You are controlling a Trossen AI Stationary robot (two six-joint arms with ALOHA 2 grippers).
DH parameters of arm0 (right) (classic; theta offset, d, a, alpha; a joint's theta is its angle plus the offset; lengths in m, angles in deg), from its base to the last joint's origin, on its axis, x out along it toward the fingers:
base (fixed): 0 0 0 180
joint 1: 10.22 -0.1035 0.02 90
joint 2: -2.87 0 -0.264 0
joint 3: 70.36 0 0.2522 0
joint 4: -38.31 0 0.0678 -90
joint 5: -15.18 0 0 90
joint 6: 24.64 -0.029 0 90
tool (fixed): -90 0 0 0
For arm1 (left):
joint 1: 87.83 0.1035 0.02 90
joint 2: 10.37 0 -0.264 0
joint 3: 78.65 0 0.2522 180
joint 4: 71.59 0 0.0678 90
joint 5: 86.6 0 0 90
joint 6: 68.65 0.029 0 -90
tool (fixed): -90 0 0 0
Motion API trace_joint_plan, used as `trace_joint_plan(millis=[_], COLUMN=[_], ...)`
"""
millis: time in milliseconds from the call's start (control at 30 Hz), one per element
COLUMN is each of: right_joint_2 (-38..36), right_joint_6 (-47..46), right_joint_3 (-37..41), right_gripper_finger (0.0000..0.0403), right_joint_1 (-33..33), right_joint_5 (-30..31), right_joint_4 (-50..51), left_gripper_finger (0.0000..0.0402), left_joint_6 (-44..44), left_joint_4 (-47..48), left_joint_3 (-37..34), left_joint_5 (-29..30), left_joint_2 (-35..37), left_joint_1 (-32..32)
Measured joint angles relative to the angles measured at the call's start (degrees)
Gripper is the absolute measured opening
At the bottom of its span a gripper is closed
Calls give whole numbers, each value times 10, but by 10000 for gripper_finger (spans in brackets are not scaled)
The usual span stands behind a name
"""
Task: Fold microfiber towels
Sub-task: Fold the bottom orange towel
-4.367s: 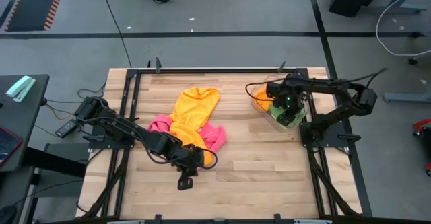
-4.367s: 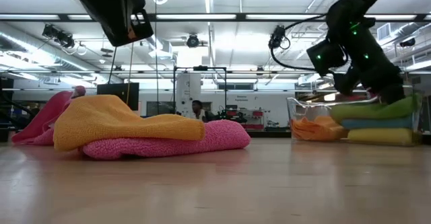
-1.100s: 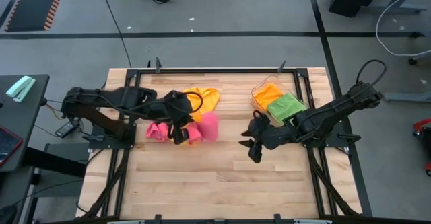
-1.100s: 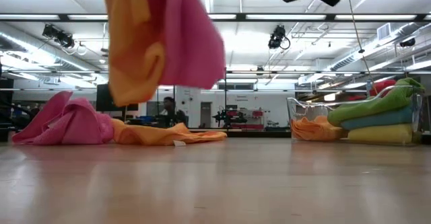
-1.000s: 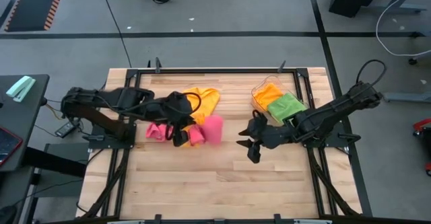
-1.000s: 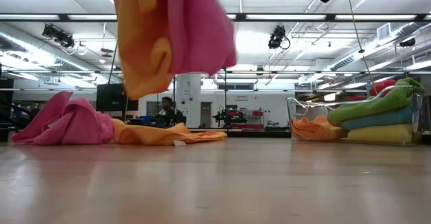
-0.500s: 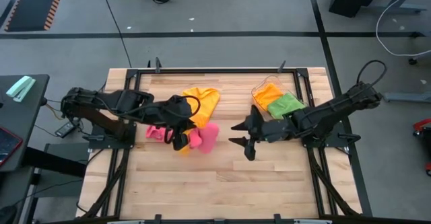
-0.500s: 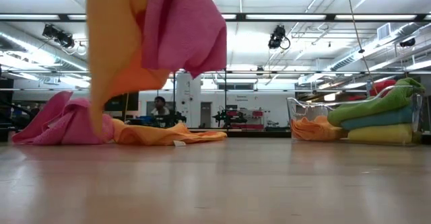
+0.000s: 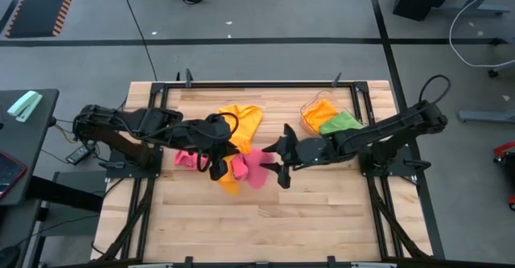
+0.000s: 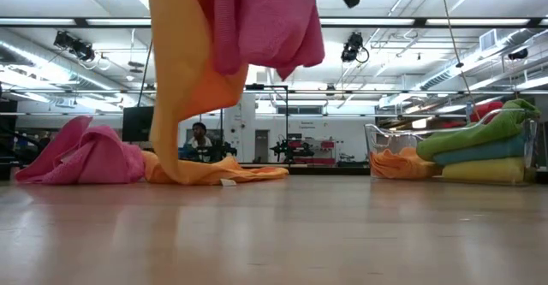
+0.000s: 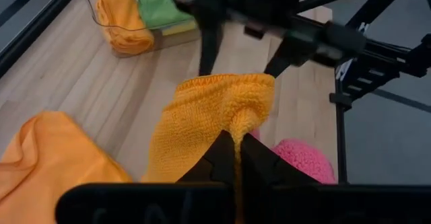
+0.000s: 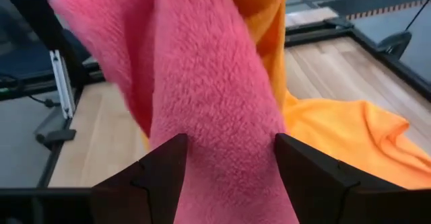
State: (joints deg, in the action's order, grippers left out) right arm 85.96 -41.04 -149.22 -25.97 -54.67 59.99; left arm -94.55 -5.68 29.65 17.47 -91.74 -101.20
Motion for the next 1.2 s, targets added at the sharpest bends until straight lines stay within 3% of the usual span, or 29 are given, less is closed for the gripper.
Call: trace_joint_plan(millis=[233, 333, 500, 633, 867, 1033, 1200], right_joint_2=[25, 32, 35, 31, 14, 2, -27], right_joint_6=[-2, 10, 27, 30, -12, -14, -22], right_joint_3=[0, 0, 0, 0, 0, 0, 0], right_gripper_finger=[233, 212, 105, 16, 14, 13, 13], right_joint_1=[2, 3, 4, 6, -8, -27, -24], right_joint_5=[-17, -15, -14, -40, -128, -134, -131], right_joint_4=[-35, -65, -68, -48, 31, 79, 137], left_gripper_finger=[30, 20, 12, 37, 28, 11, 24], left_joint_6=[-4, -3, 0, 0, 2, 11, 6], left_joint_4=[-15, -17, -17, -15, -7, -3, 6], left_joint_3=[0, 0, 0, 0, 0, 0, 0], left_joint_5=[0, 0, 0, 0, 0, 0, -2], left_joint_2=[0, 0, 0, 0, 0, 0, 0], left_joint_1=[0, 0, 0, 0, 1, 1, 0])
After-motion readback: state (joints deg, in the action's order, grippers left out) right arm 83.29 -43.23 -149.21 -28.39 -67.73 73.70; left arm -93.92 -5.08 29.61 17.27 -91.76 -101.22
